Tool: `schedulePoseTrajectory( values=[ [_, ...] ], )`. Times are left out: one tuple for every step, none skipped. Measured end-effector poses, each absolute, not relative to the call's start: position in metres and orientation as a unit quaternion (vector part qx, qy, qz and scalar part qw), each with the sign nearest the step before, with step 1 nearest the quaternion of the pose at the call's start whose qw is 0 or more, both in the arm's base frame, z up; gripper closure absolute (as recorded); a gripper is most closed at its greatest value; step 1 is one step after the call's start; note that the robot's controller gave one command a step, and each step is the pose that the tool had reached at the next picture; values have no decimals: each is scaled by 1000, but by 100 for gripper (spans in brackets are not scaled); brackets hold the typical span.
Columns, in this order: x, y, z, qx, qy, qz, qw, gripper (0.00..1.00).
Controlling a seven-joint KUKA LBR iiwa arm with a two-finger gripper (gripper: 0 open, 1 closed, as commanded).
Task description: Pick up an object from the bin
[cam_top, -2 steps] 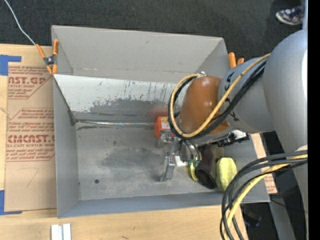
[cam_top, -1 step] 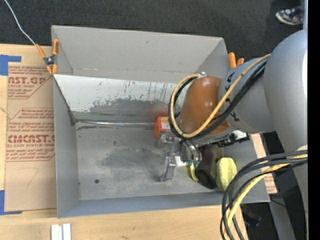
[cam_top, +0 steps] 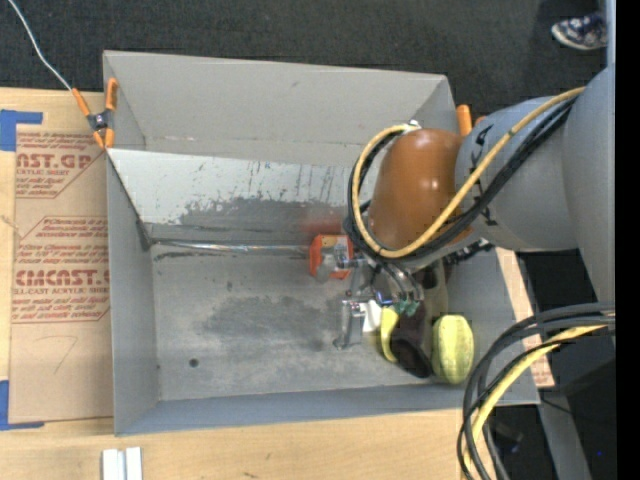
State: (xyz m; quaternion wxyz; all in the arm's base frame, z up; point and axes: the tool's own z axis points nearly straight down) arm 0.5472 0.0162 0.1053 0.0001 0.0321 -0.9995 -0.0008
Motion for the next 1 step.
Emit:
schedulePoseTrajectory(
  values=[
    [558,7,81,126,-992,-1,0,0]
  ],
)
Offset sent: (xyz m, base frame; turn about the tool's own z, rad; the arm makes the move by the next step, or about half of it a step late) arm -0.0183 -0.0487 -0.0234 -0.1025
